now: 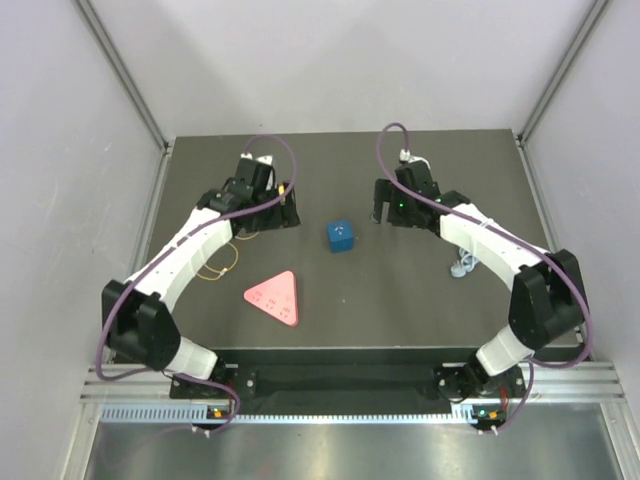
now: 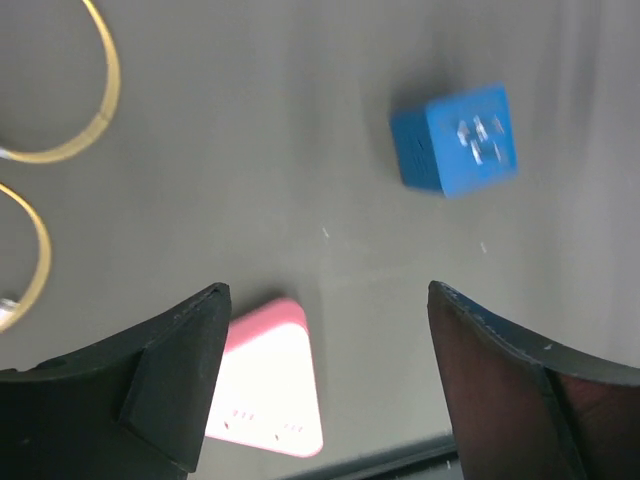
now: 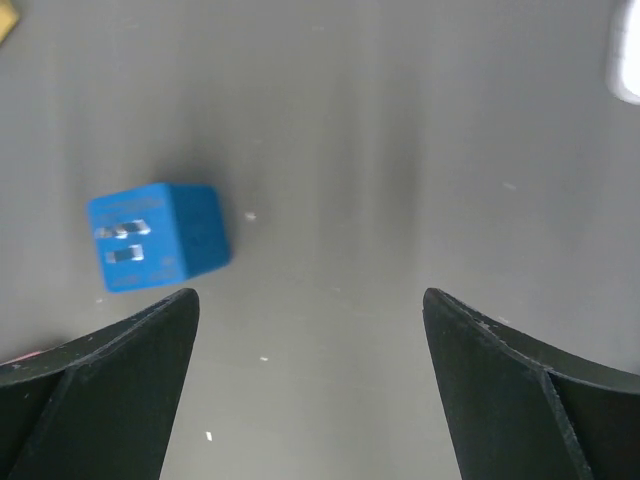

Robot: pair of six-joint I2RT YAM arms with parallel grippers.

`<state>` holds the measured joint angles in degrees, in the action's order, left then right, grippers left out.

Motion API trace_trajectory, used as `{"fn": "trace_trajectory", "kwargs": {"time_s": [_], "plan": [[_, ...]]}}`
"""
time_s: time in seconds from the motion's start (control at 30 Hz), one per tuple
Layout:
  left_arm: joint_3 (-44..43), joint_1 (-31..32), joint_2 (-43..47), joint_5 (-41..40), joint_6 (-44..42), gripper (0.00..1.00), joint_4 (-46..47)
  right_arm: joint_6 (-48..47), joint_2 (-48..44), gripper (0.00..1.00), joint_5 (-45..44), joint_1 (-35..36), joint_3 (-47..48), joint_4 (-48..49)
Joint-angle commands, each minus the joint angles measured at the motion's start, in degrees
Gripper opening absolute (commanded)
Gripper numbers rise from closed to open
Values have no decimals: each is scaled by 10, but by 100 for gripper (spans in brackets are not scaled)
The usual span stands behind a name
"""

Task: Insert the plug

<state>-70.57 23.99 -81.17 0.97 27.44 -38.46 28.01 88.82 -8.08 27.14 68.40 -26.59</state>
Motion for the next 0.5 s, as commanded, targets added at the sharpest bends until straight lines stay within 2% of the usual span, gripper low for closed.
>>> {"fn": "trace_trajectory", "kwargs": {"time_s": [0.0, 0.17, 0.27, 0.43, 0.47], "plan": [[-67, -22, -31, -30, -20, 83, -25, -13, 28, 93, 42, 24, 18, 63], [-70, -29, -32, -13, 3, 82, -27, -66, 69, 94, 63, 71, 24, 158], [-58, -46, -18, 31, 8, 83, -27, -95, 88, 94, 54, 98, 21, 206], [-11, -110, 2, 189, 38, 82, -12, -130, 130, 95, 13, 121, 38, 219], [6, -124, 7, 201, 41, 82, -1, -134, 136, 95, 4, 124, 40, 222]]}}
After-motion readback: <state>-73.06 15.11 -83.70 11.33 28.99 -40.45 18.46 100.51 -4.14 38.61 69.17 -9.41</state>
